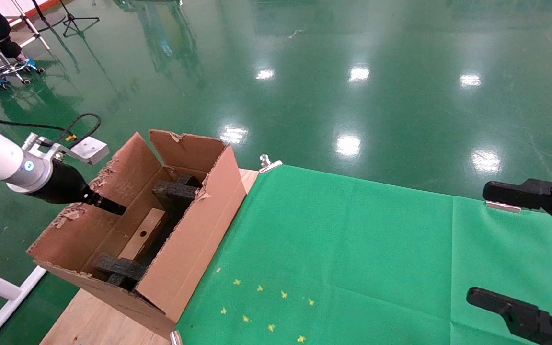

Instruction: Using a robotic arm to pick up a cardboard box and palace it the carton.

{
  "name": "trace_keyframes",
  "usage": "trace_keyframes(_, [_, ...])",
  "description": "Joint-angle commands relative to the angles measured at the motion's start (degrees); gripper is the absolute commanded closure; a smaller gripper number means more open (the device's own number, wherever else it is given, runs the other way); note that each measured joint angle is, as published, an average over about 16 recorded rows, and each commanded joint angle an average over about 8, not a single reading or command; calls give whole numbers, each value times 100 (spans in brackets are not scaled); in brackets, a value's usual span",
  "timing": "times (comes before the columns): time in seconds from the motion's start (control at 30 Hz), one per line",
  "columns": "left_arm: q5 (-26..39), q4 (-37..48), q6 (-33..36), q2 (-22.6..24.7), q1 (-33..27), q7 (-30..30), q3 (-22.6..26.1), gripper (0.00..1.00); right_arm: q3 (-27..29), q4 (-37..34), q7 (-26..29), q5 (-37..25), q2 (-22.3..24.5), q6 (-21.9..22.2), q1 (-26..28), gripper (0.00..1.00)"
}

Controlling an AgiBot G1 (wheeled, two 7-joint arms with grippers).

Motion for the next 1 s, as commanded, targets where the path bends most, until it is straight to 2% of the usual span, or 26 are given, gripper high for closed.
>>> trace_keyframes(0.03, [-76, -66, 58, -2, -52, 78, -47, 0, 0, 0, 0, 0, 0, 0, 0, 0])
trace_keyframes(0.27, [-455, -842, 501, -129, -325, 141, -267, 0, 0, 0, 0, 0, 0, 0, 0, 0])
trace_keyframes(0.6, [-456, -1530, 777, -198, -434, -51, -264, 0, 0, -2, -1, -1, 1, 1, 0, 0])
trace_keyframes(0.8, [-575, -1553, 788, -216, -320, 30, -342, 0, 0, -2, -1, -1, 1, 2, -1, 0])
trace_keyframes(1.0, [-1093, -1943, 900, -277, 99, 282, -678, 0, 0, -2, -1, -1, 1, 2, -1, 0])
